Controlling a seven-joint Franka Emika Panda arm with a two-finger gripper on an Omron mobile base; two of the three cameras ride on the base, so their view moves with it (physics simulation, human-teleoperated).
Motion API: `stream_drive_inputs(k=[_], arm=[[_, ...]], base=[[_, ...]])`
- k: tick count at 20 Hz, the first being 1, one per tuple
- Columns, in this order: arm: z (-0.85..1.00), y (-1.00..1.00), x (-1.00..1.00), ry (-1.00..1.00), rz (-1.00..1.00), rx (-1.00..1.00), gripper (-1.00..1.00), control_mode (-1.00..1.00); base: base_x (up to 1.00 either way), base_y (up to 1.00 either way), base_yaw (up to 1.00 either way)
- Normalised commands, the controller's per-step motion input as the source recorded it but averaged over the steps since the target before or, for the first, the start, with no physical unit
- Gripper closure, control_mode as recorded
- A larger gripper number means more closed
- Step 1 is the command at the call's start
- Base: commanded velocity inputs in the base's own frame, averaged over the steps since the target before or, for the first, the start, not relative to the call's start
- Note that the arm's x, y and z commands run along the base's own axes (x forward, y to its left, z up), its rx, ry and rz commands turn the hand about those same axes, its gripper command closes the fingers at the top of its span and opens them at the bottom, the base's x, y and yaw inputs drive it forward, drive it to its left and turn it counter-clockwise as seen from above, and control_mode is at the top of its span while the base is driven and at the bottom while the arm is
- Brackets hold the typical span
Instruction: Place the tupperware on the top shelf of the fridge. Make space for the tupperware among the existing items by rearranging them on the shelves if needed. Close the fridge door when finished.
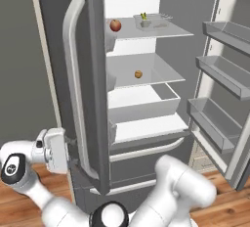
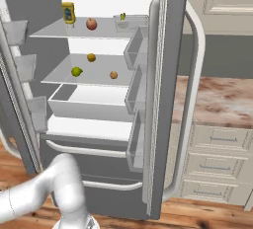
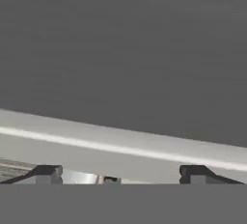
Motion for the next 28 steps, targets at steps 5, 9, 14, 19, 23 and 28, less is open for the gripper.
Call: stream_drive_inputs(k=[5, 9, 14, 19, 23, 28], arm=[[0.00, -0.86, 0.66, 0.01, 0.25, 0.01, -1.00, -1.00], [0.00, -0.99, 0.62, 0.03, 0.38, 0.05, -1.00, -1.00], [0.03, -0.97, 0.53, 0.04, 0.43, 0.06, -1.00, -1.00], [0.21, -0.78, 0.52, 0.07, 0.49, 0.06, -1.00, -1.00], [0.66, -0.31, 0.57, 0.17, 0.48, 0.06, -1.00, -1.00], [0.99, -0.01, 0.65, 0.26, 0.40, 0.05, -1.00, -1.00]], base=[[0.00, 0.00, 0.00], [0.00, 0.00, 0.00], [0.00, 0.00, 0.00], [0.00, 0.00, 0.00], [0.00, 0.00, 0.00], [0.00, 0.00, 0.00]])
